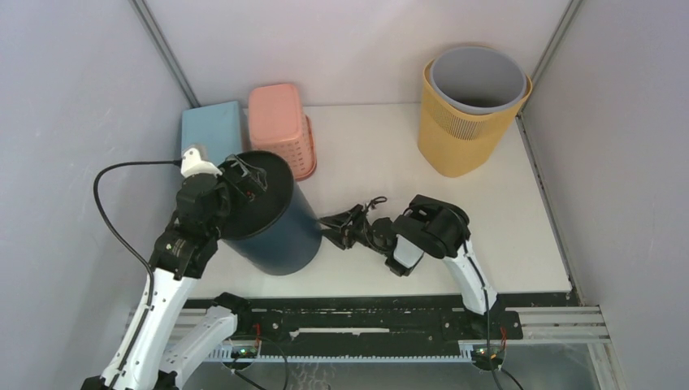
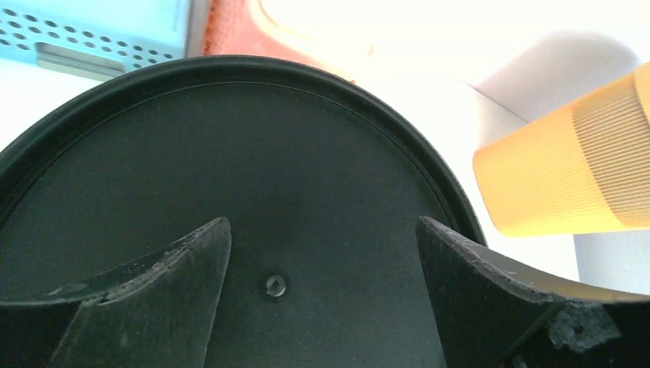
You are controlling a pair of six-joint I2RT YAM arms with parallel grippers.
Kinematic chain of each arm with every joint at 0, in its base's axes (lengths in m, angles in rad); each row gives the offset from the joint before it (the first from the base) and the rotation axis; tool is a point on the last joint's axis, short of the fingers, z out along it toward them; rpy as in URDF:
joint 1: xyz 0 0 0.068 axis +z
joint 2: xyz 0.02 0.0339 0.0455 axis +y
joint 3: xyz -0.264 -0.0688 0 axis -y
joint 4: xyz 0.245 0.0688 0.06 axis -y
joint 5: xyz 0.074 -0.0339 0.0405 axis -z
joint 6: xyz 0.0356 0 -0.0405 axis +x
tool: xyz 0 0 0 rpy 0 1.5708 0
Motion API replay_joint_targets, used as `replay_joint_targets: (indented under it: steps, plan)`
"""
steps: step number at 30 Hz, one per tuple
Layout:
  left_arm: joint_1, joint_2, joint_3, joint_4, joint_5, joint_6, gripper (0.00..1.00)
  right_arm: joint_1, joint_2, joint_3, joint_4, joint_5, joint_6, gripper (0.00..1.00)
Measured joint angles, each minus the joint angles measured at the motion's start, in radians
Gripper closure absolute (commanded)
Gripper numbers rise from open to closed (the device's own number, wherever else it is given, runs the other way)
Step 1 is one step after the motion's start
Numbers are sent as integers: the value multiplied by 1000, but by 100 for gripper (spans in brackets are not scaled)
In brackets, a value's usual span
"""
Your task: Turn the large container upside down
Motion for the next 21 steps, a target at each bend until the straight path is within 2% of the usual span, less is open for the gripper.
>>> replay_joint_targets:
  steps: [3, 8, 15, 21]
  plan:
    - [-2, -5, -29, 31, 34, -3, 6, -11, -58, -63, -42, -10, -45, 33]
    - [-23, -8, -82, 96, 73, -10, 7, -68, -213, -169, -214, -11, -140, 25]
    - [-96, 45, -109, 209, 91, -22, 8, -157, -505, -264, -503, -12, -322, 26]
    - [-148, 162, -108, 354, 122, -37, 8, -163, -767, -273, -762, -32, -519, 29]
